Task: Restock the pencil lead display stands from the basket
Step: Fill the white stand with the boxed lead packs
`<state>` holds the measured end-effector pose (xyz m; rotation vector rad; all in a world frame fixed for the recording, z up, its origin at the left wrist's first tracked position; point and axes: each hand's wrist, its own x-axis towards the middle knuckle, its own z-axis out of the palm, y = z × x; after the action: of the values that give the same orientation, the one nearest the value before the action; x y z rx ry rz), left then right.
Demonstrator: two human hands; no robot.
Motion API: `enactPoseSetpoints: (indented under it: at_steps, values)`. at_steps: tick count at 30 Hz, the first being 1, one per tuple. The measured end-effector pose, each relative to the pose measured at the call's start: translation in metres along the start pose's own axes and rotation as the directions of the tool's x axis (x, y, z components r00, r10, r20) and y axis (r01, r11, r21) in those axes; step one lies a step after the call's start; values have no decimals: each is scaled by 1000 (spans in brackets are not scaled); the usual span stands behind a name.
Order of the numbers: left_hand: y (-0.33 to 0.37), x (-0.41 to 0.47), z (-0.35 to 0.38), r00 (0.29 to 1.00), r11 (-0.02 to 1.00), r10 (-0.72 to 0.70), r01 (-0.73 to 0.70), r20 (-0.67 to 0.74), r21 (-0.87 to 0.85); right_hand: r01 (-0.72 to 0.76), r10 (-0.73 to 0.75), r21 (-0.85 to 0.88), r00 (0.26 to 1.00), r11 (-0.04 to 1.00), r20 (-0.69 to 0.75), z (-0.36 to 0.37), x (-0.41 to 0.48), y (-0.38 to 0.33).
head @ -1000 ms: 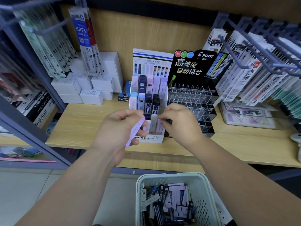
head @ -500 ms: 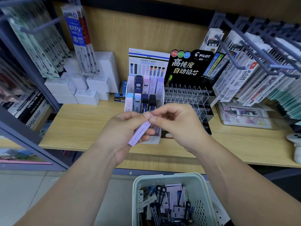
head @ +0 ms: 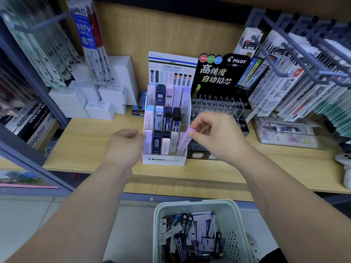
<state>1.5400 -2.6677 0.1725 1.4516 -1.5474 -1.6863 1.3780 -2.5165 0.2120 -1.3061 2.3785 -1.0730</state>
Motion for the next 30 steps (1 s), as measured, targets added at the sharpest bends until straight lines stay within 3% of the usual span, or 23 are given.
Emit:
enactPoseSetpoints:
  at_steps: [11, 18, 24, 27, 30]
  values:
    - [-8, 5, 8, 1000, 999, -18, 18, 9, -45, 203, -195, -345, 979, 917, 57, 30, 6, 14]
    - [-12, 6, 8, 999, 999, 2, -4, -40, -47, 222, -228, -299, 974, 928, 16, 30, -9, 18]
    - [-27, -14, -16, 977, 991, 133, -130, -167, 26, 162, -186, -145, 968, 976, -167, 26, -69, 50]
    - [-56, -36, -34, 987, 984, 100, -79, -126, 162, 47, -52, -88, 997, 995, -55, 44, -111, 91]
    - [-99, -62, -51, 1000, 950, 10, -5, -14, 313, -21, 45, -171, 989, 985, 137, 69, -148, 134]
